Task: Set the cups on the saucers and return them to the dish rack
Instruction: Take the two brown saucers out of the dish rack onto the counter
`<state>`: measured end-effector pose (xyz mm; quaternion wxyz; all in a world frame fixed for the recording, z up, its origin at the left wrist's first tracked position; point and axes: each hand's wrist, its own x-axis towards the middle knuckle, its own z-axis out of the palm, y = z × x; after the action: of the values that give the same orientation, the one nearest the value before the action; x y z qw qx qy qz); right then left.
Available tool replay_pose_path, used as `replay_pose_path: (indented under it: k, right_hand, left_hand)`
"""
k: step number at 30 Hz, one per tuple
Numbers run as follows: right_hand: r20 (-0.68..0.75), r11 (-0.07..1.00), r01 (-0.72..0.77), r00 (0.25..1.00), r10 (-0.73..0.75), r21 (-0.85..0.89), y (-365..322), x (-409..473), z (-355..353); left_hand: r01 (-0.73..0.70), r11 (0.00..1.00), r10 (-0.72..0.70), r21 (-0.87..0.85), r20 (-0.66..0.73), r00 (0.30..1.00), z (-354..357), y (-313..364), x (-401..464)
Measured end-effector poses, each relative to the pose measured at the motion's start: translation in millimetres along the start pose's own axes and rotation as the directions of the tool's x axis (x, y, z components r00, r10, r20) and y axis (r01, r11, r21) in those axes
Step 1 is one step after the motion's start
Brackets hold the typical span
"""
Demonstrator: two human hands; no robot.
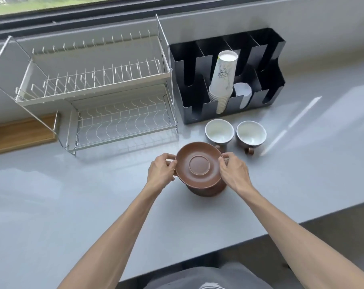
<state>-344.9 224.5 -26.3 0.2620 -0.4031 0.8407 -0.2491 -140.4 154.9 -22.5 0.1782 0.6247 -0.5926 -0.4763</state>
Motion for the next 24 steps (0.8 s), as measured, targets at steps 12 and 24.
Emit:
replay_pose_path:
  k: [12, 24]
  right_hand:
    - [-0.119, 0.982, -0.187, 0.975, 0.188, 0.017, 89, -4, -52]
    - [-0.147, 0.966, -0.255, 0.958, 0.245, -0.05, 144, 11, -71]
  left_hand:
    - [-0.06, 0.993, 0.039, 0.1, 0.201, 0.979, 91, 40, -8]
    - [-0.071, 0.992, 0.028, 0.1, 0.381, 0.924, 149, 48, -14]
